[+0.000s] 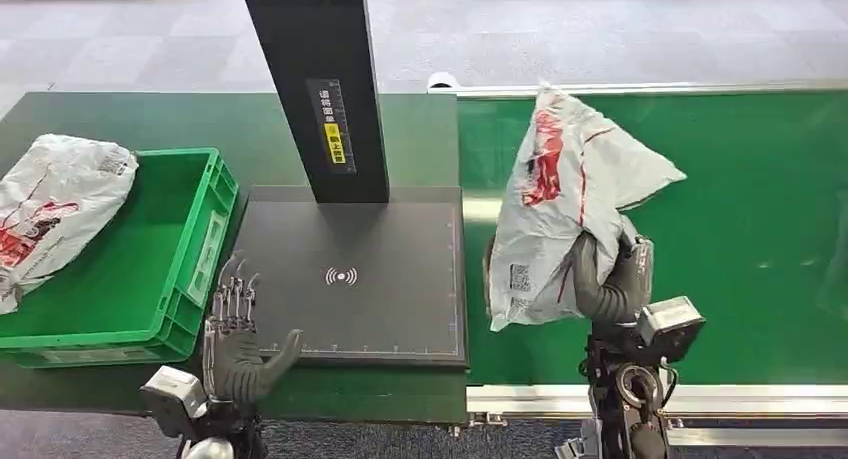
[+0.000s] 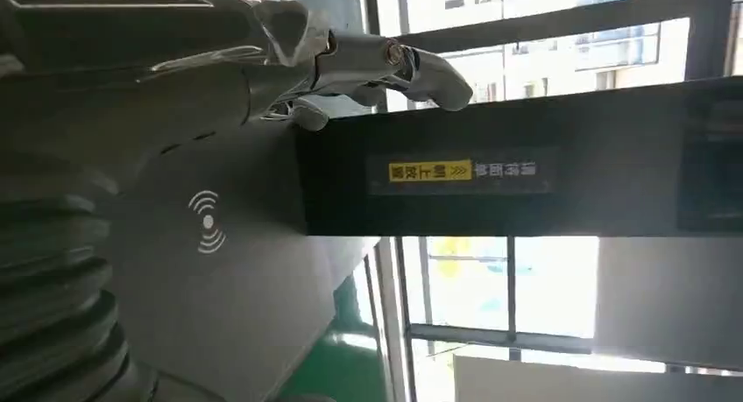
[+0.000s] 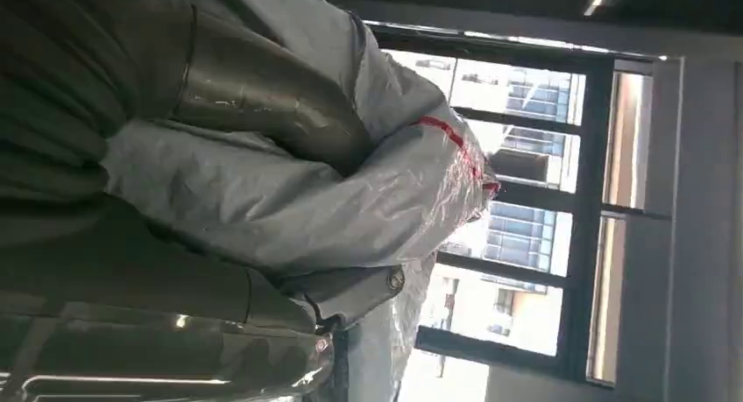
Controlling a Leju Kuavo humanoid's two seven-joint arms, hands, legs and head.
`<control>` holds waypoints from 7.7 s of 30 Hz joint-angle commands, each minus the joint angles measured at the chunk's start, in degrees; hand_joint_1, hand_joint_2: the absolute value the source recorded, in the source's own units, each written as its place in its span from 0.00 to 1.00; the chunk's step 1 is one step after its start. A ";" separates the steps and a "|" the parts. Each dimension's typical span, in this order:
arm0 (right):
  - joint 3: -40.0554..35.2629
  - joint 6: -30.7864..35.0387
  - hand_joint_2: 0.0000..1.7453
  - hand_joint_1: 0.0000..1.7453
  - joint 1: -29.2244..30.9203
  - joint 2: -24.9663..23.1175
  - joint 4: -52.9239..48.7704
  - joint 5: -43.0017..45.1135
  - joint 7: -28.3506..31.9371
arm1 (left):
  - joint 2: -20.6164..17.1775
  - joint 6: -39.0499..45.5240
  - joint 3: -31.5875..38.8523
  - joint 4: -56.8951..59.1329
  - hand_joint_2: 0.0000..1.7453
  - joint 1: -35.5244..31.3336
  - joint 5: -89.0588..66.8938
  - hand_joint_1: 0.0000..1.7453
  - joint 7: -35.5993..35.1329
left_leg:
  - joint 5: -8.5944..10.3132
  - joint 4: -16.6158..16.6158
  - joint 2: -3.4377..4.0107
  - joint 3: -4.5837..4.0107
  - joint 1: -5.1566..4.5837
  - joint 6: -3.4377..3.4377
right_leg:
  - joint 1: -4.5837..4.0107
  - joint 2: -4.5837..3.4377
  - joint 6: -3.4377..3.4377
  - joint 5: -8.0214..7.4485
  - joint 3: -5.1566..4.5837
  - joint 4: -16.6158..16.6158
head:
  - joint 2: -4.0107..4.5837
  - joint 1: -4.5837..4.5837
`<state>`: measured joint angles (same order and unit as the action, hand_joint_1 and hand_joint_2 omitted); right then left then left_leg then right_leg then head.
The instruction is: Moved the parcel from conveyor to table for the left to box.
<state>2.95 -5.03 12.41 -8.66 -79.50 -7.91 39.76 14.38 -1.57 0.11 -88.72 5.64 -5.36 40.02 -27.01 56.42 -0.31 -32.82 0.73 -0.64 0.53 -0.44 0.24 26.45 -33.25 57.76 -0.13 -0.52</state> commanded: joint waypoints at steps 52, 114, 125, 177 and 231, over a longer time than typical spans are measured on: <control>-9.23 -5.23 1.00 0.00 25.39 -6.74 58.47 -11.91 -3.68 | -2.16 0.15 -7.92 9.94 1.00 -10.76 0.46 0.00 -0.02 | 0.09 -0.06 0.00 0.08 -0.01 0.01 | 0.00 0.11 -0.01 -0.02 0.02 -0.06 | 0.00 0.02; 4.55 -5.34 1.00 0.00 -2.56 -6.92 -0.96 -9.51 -3.13 | 1.86 34.44 -7.49 66.20 1.00 -40.08 -58.96 0.00 -39.26 | 0.12 -0.03 -0.04 0.30 -0.02 0.01 | 0.02 0.11 -0.02 -0.06 0.29 -0.07 | 0.00 0.00; 9.28 -4.81 1.00 0.00 -3.05 -7.23 1.18 -7.08 -1.95 | 3.11 11.58 4.57 58.67 1.00 -36.63 -38.83 1.00 -12.43 | 0.20 -0.09 0.04 0.45 -0.02 0.04 | 0.01 0.06 -0.03 -0.14 0.46 -0.14 | 0.02 0.00; 28.37 -15.97 1.00 0.00 -5.40 -7.09 3.77 -3.78 0.24 | -30.50 33.54 39.95 61.49 1.00 -62.12 -62.63 1.00 -28.80 | 0.25 0.01 -0.10 -0.15 0.10 -0.09 | -0.13 0.22 -0.13 -0.07 -0.15 -0.01 | 0.02 0.07; 27.40 -14.40 1.00 0.00 -2.96 -6.87 7.32 -4.52 0.24 | -35.84 -4.99 36.84 71.92 1.00 -55.50 -59.00 1.00 -35.63 | 0.25 -0.14 0.24 0.04 -0.01 -0.13 | -0.01 -0.14 -0.14 -0.13 -0.15 -0.02 | 0.00 0.00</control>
<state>30.93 -20.70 5.98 -16.44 -78.40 -12.26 39.84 -17.31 -2.02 39.19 -29.59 -52.39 -61.64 5.50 -26.76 56.42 -0.21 -32.99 0.78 -0.79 0.46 -0.45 0.11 26.36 -33.52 57.81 -0.13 -0.52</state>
